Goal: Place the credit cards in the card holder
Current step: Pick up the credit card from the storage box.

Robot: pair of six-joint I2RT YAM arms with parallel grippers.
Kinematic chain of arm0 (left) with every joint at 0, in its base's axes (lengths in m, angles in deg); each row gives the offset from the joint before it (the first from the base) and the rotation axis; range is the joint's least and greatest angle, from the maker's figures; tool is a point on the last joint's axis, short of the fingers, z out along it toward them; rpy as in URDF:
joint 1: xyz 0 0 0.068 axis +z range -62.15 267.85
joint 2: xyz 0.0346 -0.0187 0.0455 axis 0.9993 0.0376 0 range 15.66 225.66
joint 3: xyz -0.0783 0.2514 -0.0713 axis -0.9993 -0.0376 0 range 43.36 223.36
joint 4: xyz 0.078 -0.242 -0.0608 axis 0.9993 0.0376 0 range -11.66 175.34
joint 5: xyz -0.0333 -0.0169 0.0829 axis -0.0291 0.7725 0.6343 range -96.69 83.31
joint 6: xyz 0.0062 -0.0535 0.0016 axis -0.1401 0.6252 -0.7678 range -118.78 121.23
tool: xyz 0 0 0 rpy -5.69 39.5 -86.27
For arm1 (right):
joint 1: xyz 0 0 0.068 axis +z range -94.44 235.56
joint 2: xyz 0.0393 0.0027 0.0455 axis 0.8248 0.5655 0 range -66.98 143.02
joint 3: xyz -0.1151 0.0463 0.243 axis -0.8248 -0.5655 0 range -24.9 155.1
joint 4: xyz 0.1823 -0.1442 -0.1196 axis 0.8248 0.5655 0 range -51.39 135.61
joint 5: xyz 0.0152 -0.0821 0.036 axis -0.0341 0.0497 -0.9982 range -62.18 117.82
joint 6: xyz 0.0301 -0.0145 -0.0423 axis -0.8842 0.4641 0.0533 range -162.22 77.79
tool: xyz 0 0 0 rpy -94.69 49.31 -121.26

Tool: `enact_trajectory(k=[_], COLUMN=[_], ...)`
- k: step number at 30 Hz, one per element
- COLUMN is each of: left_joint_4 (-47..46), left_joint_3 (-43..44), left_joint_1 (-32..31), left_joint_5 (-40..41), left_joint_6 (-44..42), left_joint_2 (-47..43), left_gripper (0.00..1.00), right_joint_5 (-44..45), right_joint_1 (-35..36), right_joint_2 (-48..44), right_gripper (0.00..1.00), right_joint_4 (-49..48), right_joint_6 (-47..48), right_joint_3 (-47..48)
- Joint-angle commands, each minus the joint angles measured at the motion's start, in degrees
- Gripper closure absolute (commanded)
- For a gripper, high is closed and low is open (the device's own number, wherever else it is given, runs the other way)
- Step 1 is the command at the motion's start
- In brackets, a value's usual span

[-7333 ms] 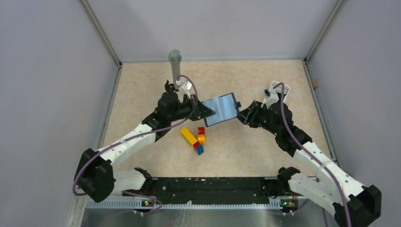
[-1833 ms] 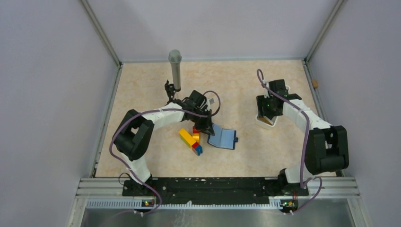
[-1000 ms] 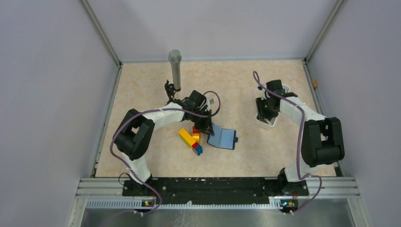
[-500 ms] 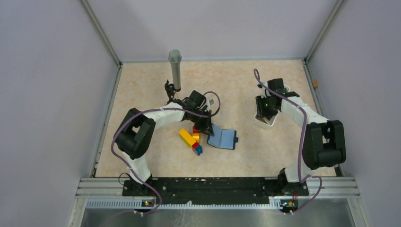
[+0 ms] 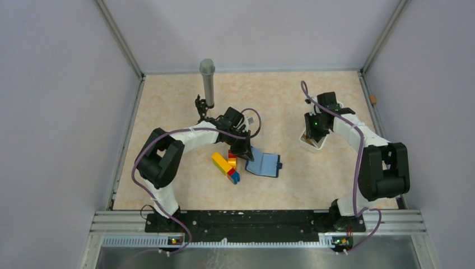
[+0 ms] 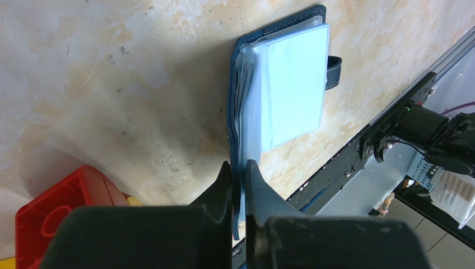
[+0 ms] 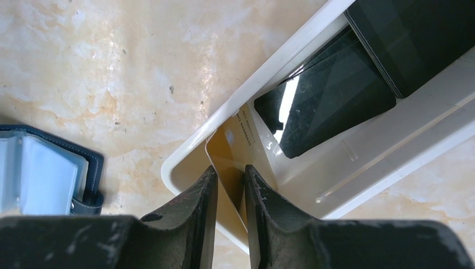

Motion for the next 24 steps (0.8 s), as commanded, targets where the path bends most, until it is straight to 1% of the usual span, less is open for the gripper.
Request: enact_trajectory(k=[1,4,12,17,24], left_joint_4=[-0.51,-0.43,-0.30,-0.24,-0.26], left_joint_3=[1.54,1.57,1.65,1.75,1.81], left_joint_1=[0.14,0.07,0.18,0.19,0.14], left_joint_5=[-0.07,-0.02,-0.10,-0.15,-0.12], left_joint_6=[-1.34,-1.35,-1.44,-1.44,-1.52], left_joint_2=[0.91,0.93,1.11,1.20,1.24], left_gripper=[1.00,1.00,1.00,1.00,1.00], right_joint_5=[-2.04,-1.84,-2.35,-3.14,-3.75], right_joint_1=[-0.18,-0.16,-0.22,-0.22,-0.21], right_joint_2=[-1.81,-1.99,-2.73,-2.70,-3.10], right_gripper=[0.78,0.81,0.81,0.79,0.78], right_joint_4=[0.57,0.82,1.01,1.10,1.25], right_joint_6=[0.02,0.00,-0.05,-0.04,-0.03], right_joint_3=[2.61,2.81,2.99,3.01,3.10])
